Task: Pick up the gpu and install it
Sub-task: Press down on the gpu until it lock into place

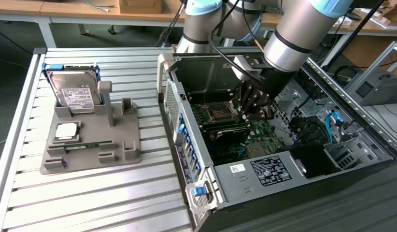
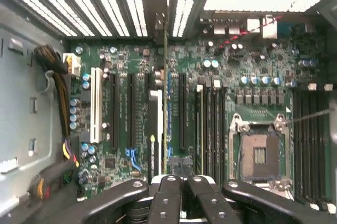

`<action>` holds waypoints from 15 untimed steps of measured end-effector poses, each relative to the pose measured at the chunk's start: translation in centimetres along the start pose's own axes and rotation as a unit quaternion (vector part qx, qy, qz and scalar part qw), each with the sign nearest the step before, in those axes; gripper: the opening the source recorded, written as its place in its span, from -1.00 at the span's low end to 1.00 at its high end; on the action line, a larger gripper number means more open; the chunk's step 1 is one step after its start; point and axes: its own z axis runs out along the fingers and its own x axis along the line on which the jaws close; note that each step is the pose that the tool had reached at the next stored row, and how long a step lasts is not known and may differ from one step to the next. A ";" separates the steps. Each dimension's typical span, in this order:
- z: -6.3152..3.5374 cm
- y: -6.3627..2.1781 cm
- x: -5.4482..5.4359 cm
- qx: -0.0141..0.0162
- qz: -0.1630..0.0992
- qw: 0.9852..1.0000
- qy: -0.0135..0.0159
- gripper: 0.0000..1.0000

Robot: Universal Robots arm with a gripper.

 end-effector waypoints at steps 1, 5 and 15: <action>0.10 0.43 0.1 0.000 0.000 1.000 0.000 -0.79; 0.35 1.88 0.4 0.000 0.000 1.000 0.000 -0.79; 0.87 4.75 0.6 0.000 0.000 1.000 0.000 -0.79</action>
